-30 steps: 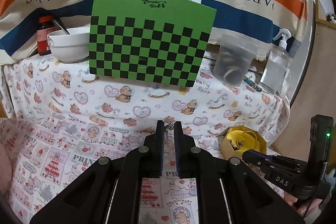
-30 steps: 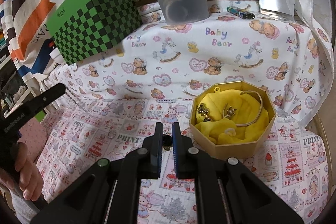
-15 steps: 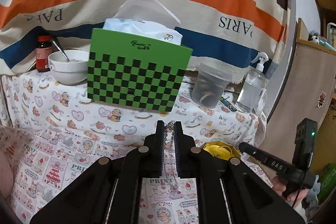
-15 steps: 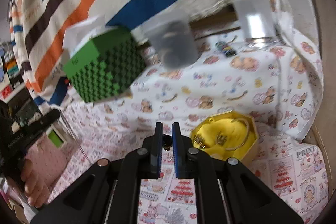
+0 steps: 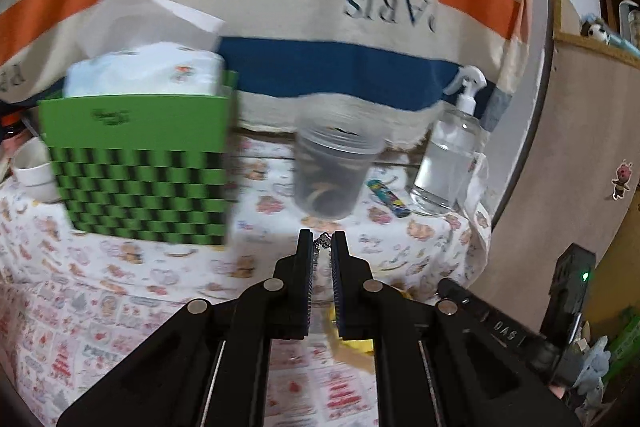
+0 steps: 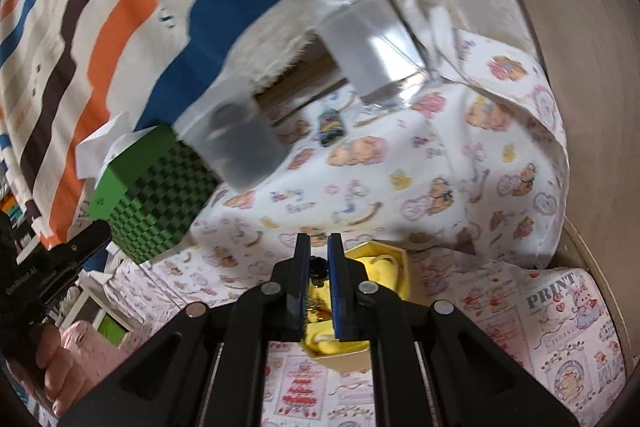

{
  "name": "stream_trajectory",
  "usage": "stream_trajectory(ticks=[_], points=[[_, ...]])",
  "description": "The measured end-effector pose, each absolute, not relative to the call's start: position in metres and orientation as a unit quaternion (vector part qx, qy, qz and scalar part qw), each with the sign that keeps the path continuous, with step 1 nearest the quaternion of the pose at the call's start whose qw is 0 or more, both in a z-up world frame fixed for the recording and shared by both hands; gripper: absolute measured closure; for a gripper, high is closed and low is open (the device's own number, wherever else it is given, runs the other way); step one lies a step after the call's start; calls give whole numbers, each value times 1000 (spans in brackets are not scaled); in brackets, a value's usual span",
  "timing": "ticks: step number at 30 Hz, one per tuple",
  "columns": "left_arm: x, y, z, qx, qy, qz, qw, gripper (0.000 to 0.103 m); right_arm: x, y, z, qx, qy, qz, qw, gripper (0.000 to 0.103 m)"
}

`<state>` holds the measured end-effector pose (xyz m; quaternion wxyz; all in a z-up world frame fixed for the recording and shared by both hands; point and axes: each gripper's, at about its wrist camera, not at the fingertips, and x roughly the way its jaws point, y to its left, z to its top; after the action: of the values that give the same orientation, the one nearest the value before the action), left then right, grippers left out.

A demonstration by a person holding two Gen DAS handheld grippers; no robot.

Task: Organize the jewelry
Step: 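Carry both items over the yellow-lined box and open both tools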

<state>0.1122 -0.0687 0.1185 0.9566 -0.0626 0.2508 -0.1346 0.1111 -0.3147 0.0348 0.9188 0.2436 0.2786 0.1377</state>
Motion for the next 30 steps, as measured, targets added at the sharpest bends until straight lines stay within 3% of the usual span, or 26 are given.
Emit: stream_trajectory(ticks=[11,30], points=[[157,-127,76,-52,303,-150,940,95,123,-316,14,245,313,135,907,95],[169,-151,43,-53,342,-214,913,95,139,-309,-4,225,346,137,901,95]])
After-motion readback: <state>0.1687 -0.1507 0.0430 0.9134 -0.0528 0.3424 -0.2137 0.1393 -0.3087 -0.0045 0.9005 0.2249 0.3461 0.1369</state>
